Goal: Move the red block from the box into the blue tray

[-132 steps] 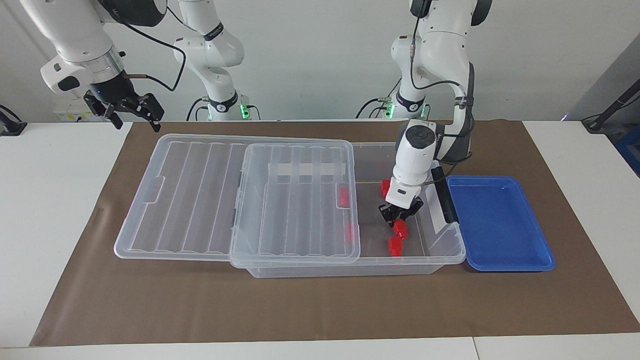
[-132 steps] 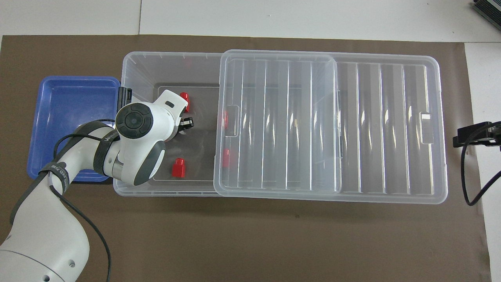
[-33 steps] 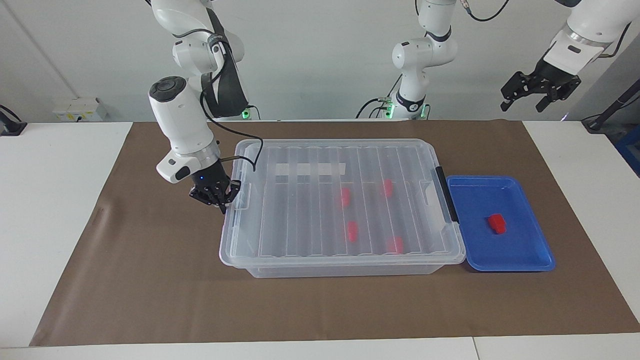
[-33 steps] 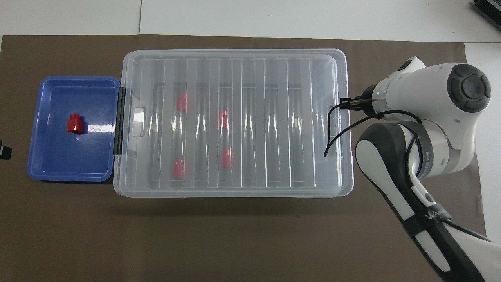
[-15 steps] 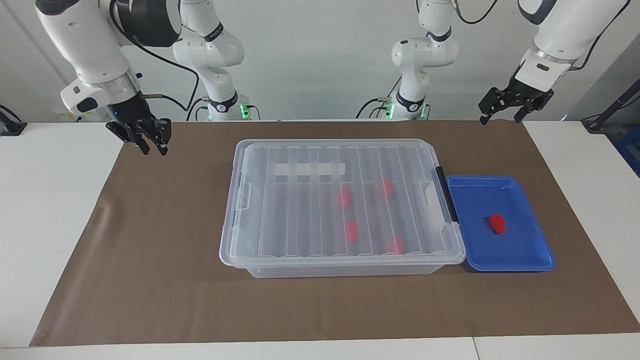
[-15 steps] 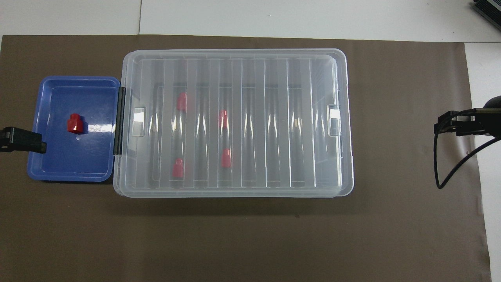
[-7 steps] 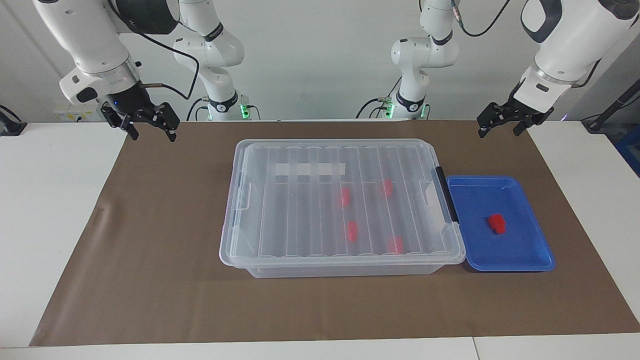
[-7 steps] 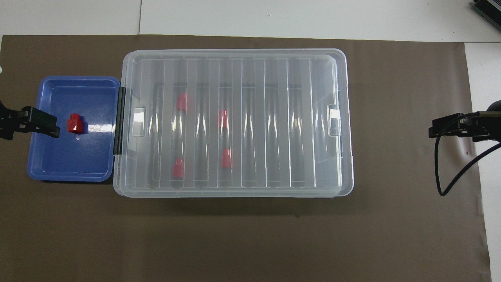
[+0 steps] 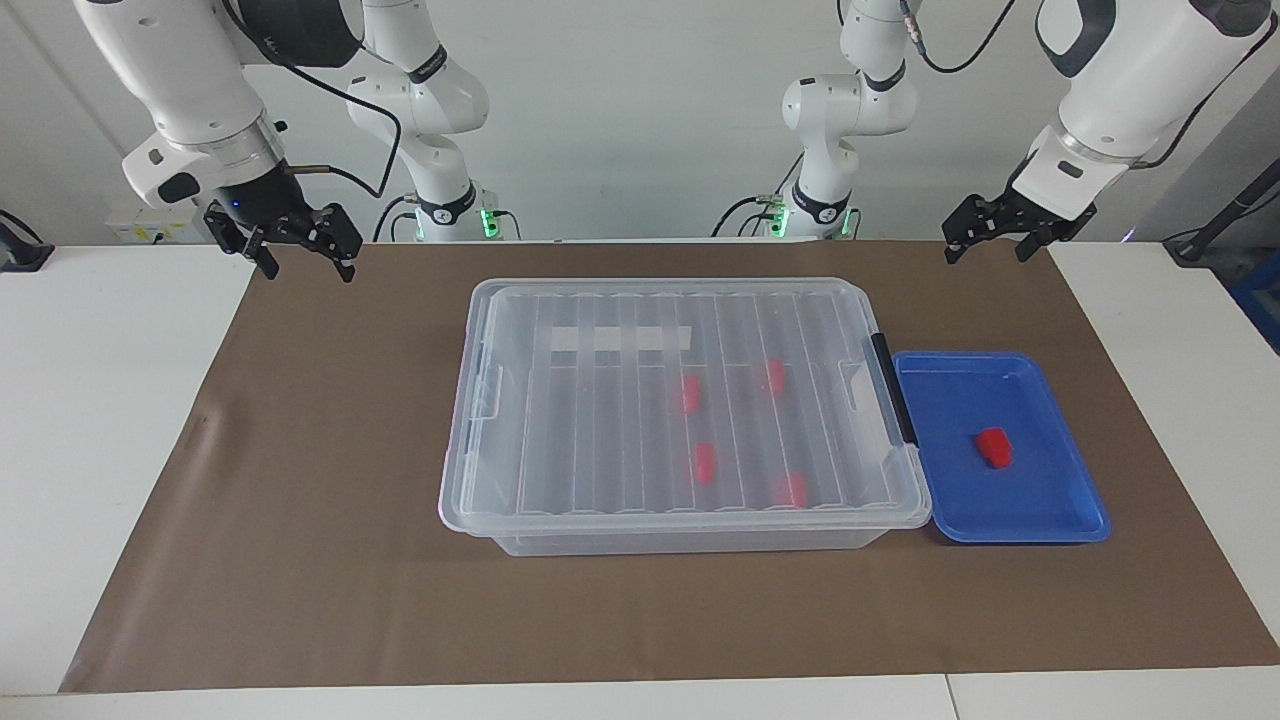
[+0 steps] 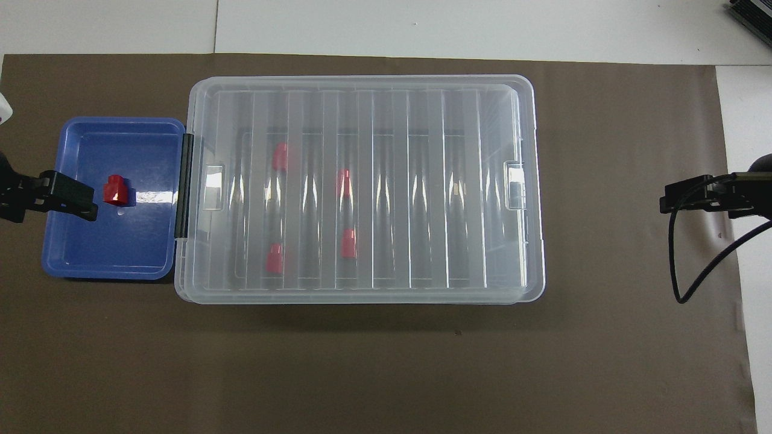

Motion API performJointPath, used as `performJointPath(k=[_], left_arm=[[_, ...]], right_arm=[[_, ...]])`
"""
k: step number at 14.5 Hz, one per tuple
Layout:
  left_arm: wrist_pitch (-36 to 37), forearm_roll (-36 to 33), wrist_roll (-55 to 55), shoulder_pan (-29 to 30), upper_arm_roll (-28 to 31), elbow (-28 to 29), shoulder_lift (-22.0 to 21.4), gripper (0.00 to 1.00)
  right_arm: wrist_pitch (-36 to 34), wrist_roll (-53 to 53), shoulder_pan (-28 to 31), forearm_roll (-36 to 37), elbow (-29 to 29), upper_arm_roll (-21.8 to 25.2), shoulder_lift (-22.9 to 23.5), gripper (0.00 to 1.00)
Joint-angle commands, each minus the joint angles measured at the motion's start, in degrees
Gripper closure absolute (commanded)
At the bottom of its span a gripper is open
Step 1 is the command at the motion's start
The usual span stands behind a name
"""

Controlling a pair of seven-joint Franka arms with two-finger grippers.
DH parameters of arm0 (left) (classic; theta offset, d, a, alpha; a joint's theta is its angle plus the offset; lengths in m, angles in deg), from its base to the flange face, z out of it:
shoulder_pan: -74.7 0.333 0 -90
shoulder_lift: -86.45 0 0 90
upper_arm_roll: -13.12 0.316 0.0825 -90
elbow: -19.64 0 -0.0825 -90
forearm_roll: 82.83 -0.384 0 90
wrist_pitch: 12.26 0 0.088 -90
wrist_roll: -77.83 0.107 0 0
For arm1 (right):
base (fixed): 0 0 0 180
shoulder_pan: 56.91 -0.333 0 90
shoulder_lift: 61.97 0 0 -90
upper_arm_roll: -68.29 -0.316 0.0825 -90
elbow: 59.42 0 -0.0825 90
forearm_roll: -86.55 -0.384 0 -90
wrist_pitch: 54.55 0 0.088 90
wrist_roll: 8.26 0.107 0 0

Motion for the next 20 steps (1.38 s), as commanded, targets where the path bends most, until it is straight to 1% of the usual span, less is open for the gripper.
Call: performJointPath(k=[1,3,4,6,8,12,20], left_arm=[[-5.55,-0.75,-1.81,2.45,-1.6,7.83,-2.71,0.0],[-6.79,-0.75,-1.72,2.19,-0.55,8.2,-2.54,0.0],[-6.19,-0.75,-1.28,2.1,-0.28,8.11,-2.53,0.0],[-3.13,-0.84,-1.19,2.01,0.68,5.76,-2.01,0.0],[-1.53,-0.84,-1.45,2.45,0.69,4.25,-2.01,0.0],[-2.14,-0.93,-1.46,2.89,0.42,4.86,-3.23,0.0],[-1.97,-0.93,-1.63,2.89,0.42,5.21,-3.68,0.0]], right_arm=[[-0.8,0.74,0.32,1.0,0.96,-0.61,0.36,0.0],[-0.71,0.83,0.32,1.17,0.87,-0.7,0.27,0.0],[-0.71,0.92,0.23,1.35,0.78,-0.7,0.27,0.0],[-0.71,1.0,0.32,1.44,0.78,-0.7,0.27,0.0],[-0.45,1.18,0.32,1.44,0.69,-0.7,0.27,0.0],[0.61,1.18,0.32,1.35,0.51,-0.7,0.27,0.0],[0.7,1.18,0.32,1.26,0.43,-0.7,0.27,0.0]])
